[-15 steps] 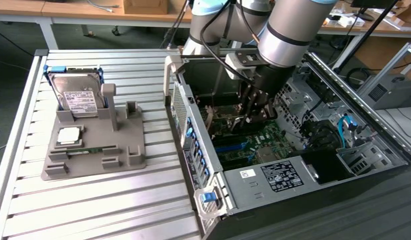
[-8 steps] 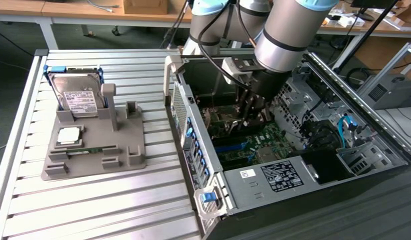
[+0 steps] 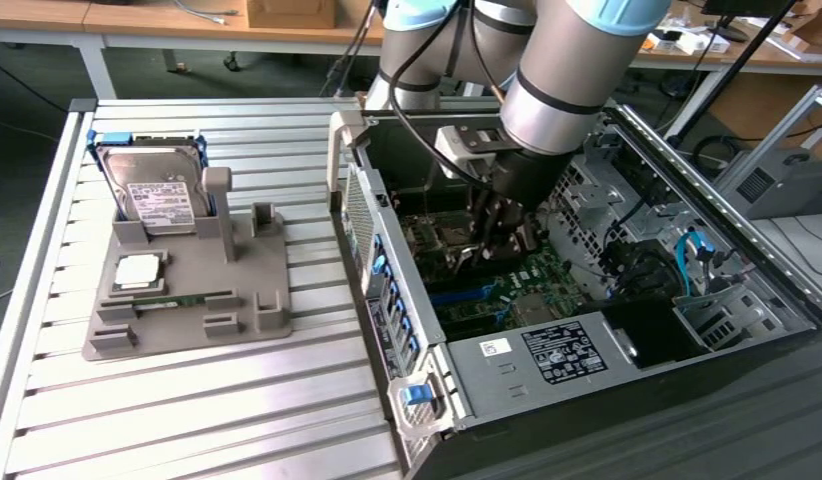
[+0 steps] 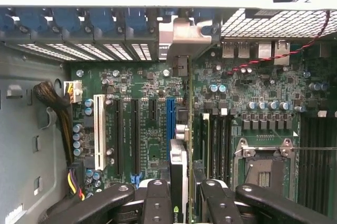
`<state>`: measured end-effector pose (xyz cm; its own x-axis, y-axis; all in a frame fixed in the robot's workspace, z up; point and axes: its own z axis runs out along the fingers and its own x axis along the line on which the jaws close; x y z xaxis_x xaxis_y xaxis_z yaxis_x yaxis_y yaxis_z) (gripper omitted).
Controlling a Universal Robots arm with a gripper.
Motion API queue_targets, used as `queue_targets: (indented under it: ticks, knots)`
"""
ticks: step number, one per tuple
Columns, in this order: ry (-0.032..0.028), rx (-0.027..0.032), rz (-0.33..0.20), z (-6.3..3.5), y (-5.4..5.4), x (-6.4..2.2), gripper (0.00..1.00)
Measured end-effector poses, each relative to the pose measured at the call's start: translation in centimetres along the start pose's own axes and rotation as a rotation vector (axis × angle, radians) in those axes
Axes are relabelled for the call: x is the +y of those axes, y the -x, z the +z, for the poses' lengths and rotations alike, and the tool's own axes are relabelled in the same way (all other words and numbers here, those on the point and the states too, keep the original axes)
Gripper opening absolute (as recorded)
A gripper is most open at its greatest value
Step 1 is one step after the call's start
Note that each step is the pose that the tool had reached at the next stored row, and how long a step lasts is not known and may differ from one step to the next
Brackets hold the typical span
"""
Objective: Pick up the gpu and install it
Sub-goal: 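Insert the gpu into the slot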
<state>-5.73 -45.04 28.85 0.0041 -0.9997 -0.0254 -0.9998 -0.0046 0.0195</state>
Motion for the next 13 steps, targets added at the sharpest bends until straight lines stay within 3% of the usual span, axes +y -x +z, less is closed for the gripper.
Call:
queue_targets:
  ticks: [13]
  knots:
    - [-0.0001,-0.0002,-0.001,0.25,-0.55,0.45,0.27]
